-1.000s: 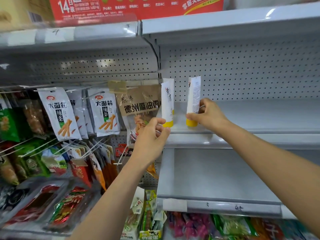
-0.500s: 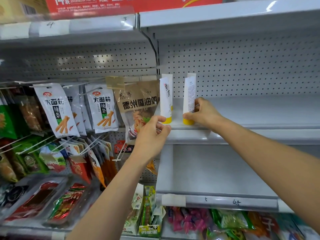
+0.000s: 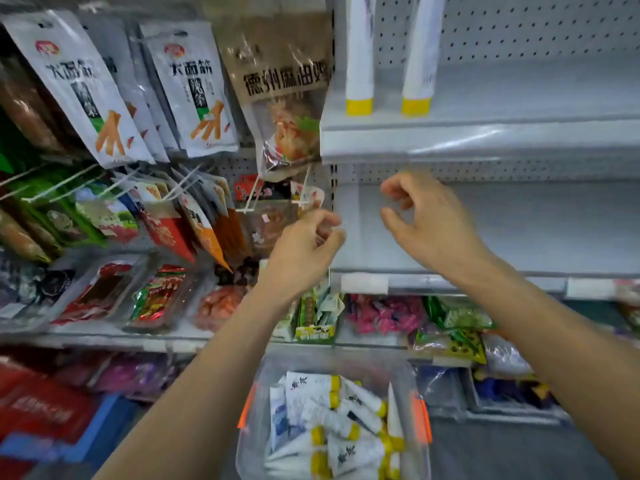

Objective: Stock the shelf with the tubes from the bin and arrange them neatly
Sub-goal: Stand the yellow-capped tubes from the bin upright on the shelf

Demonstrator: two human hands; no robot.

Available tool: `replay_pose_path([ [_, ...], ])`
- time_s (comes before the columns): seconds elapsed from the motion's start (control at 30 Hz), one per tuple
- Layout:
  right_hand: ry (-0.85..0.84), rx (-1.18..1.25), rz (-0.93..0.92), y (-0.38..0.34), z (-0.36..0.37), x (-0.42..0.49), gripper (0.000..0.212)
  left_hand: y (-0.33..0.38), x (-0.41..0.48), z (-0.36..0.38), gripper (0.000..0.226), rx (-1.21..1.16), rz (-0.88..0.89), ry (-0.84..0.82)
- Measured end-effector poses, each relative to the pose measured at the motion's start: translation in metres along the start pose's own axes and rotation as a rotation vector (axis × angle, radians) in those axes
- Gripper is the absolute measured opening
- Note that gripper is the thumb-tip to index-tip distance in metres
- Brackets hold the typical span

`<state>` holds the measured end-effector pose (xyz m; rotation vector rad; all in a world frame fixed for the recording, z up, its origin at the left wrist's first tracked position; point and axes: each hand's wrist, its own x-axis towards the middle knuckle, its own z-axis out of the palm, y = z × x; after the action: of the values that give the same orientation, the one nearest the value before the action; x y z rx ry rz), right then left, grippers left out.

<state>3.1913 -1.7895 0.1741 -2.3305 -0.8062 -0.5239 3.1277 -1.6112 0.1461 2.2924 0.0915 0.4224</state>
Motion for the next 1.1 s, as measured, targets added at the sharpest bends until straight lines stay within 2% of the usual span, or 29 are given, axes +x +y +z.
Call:
replay_pose_path([
  [0.2, -0.536, 0.021, 0.183, 0.022, 0.113, -0.083, 0.017, -0.134, -0.073, 0.049, 0.005, -0.123, -0.402, -0.176],
  [0.33, -0.861, -0.023, 0.279, 0.05, 0.193, -0.136, 0.02, -0.213, -0.124, 0.09, 0.021, -0.178, -0.704, -0.234],
  [0.4, -1.002, -0.044, 0.326, 0.069, 0.235, -0.168, 0.022, -0.244, -0.146, 0.119, 0.008, -0.18, -0.799, -0.312],
  [0.43, -1.07, -0.047, 0.351, 0.078, 0.255, -0.183, 0.024, -0.259, -0.156, 0.136, 0.002, -0.126, -0.837, -0.382],
  [0.47, -1.137, -0.051, 0.373, 0.088, 0.275, -0.201, 0.026, -0.275, -0.163, 0.157, 0.006, -0.157, -0.869, -0.447],
  [0.5, -1.19, -0.056, 0.386, 0.097, 0.291, -0.216, 0.026, -0.289, -0.167, 0.171, 0.006, -0.161, -0.928, -0.625],
  [0.53, -1.231, -0.067, 0.388, 0.105, 0.304, -0.229, 0.026, -0.308, -0.172, 0.184, 0.007, -0.117, -0.85, -0.632],
  [0.6, -1.269, -0.092, 0.382, 0.118, 0.328, -0.25, 0.028, -0.318, -0.181, 0.203, 0.017, -0.017, -0.905, -0.759],
  [0.63, -1.271, -0.105, 0.384, 0.124, 0.341, -0.26, 0.029, -0.333, -0.19, 0.217, 0.026, 0.152, -0.805, -0.728],
  [0.7, -1.26, -0.127, 0.388, 0.131, 0.363, -0.275, 0.032, -0.351, -0.203, 0.238, 0.041, 0.225, -0.791, -0.783],
  [0.77, -1.258, -0.137, 0.386, 0.132, 0.381, -0.287, 0.038, -0.363, -0.202, 0.249, 0.04, 0.245, -0.809, -0.84],
  [0.93, -1.19, -0.157, 0.437, 0.127, 0.4, -0.298, 0.074, -0.373, -0.184, 0.253, 0.049, 0.301, -0.745, -1.055],
  [1.03, -1.194, -0.177, 0.407, 0.127, 0.402, -0.296, 0.067, -0.371, -0.183, 0.255, 0.073, 0.455, -0.629, -1.162],
  [1.1, -1.213, -0.181, 0.373, 0.128, 0.399, -0.294, 0.055, -0.365, -0.183, 0.258, 0.074, 0.551, -0.543, -1.172],
])
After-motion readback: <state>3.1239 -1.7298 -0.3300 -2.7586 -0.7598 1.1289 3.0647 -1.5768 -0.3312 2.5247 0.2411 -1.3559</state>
